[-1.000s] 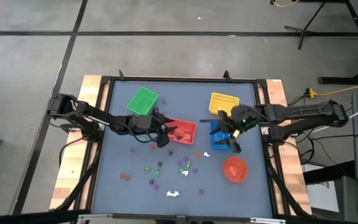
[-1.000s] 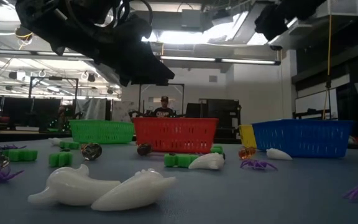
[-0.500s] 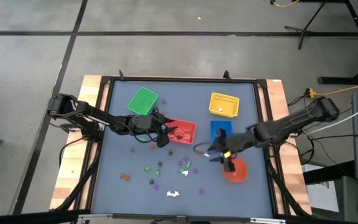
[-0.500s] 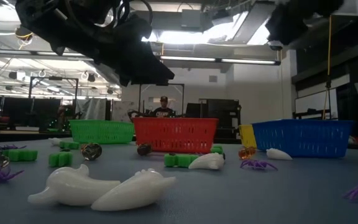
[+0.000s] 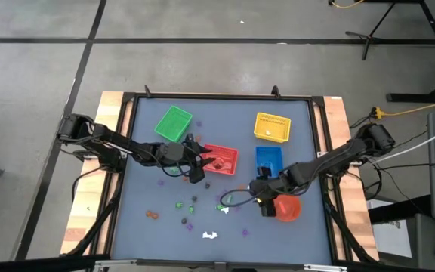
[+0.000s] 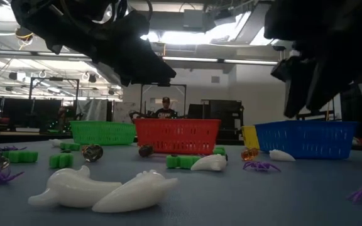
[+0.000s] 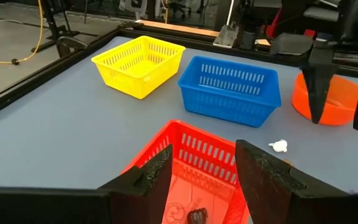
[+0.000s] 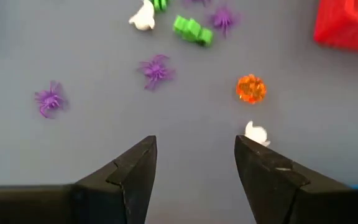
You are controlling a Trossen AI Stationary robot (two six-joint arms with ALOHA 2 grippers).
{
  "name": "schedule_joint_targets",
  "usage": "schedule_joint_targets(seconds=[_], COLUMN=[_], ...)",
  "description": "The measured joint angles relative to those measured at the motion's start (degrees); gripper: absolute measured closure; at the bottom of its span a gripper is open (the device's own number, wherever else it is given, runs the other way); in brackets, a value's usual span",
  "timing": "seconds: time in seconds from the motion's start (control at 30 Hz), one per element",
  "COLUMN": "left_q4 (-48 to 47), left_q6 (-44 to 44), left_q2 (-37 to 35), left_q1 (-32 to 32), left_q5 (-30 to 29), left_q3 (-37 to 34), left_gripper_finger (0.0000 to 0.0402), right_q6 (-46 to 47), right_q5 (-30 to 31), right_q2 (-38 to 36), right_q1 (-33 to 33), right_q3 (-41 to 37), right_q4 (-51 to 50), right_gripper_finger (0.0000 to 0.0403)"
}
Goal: Sort Halloween decoration
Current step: Put the white ghost toy into the yellow bin
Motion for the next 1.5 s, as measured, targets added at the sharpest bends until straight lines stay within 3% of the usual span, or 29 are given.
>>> schedule_joint_targets(seconds=[0.5,0.87,1.27,1.5], left_q4=[-0.68,-0.80,-0.80,-0.80], left_q6=[0.43,0.45,0.45,0.45], left_q2=[0.02,0.00,0.02,0.02], left_q1=[0.02,0.04,0.04,0.04], left_q5=[-0.02,-0.02,-0.02,-0.02], left_q3=[0.00,0.00,0.00,0.00], left_gripper_finger=[0.0242,0.0242,0.0242,0.0242], right_q6=[5.52,5.76,5.71,5.68], right_q5=[4.56,3.97,3.01,2.85], right_q2=[6.92,11.78,12.05,12.11], right_q1=[-3.08,-5.64,-5.55,-5.55], right_q3=[0.00,0.15,0.13,0.11], right_q4=[-0.97,1.09,1.66,2.03], right_gripper_finger=[0.0187,0.0187,0.0187,0.0231])
